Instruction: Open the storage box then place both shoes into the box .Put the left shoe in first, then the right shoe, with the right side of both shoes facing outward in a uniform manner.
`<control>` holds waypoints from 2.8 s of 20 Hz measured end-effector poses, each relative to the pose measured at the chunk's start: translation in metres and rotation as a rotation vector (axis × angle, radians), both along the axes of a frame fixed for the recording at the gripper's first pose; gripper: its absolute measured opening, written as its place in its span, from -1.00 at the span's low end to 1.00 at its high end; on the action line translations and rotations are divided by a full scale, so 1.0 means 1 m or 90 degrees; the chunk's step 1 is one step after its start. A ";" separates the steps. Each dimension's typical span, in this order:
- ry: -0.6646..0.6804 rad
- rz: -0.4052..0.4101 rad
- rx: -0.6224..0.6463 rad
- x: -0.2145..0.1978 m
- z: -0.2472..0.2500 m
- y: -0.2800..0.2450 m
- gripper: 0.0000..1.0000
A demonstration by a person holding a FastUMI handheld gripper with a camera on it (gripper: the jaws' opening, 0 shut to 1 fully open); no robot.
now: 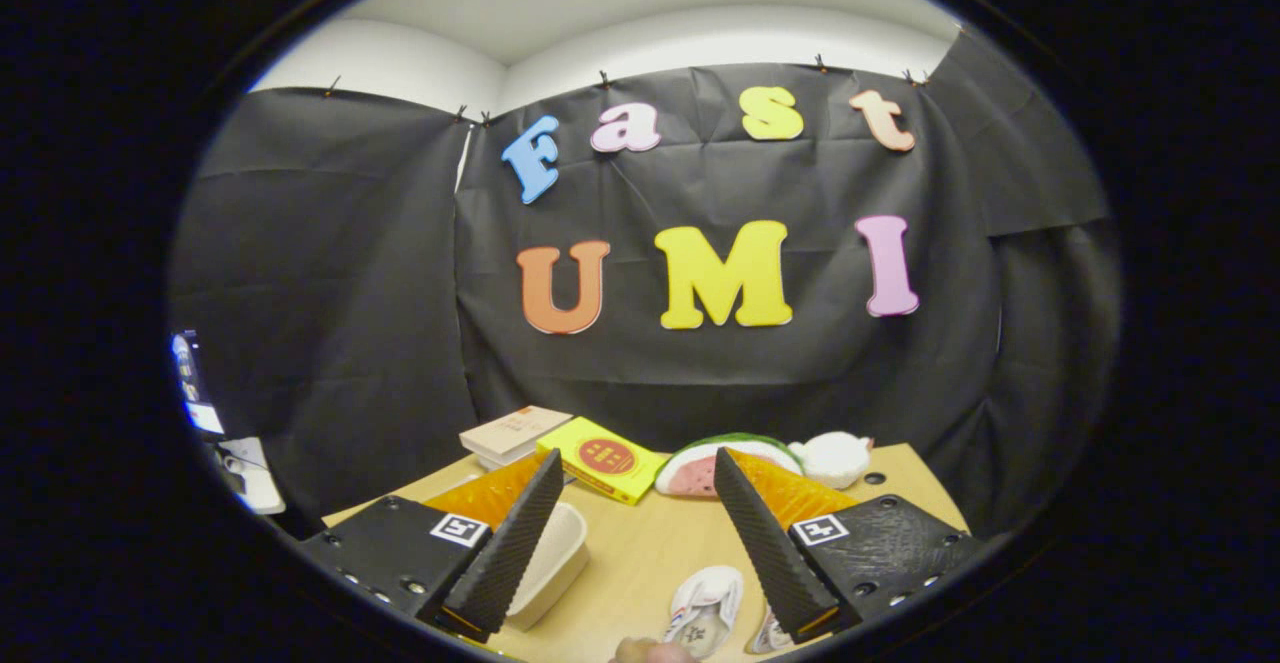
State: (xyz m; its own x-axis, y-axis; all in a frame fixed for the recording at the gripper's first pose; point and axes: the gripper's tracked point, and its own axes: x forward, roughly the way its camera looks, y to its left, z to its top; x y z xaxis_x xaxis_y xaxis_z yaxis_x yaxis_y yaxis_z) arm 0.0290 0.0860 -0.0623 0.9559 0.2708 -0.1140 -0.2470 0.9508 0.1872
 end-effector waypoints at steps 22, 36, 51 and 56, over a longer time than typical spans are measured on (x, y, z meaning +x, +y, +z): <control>0.320 0.150 0.191 0.013 -0.187 0.137 0.91; 0.475 0.170 0.417 0.014 -0.199 0.163 0.91; 0.428 0.186 0.355 0.016 -0.141 0.130 -1.00; 0.390 0.226 0.328 0.015 -0.078 0.143 -1.00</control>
State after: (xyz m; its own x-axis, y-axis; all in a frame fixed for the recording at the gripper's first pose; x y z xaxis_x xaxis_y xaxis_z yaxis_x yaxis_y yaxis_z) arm 0.0444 0.2292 -0.1406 0.6161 0.7000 -0.3612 -0.2279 0.5974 0.7689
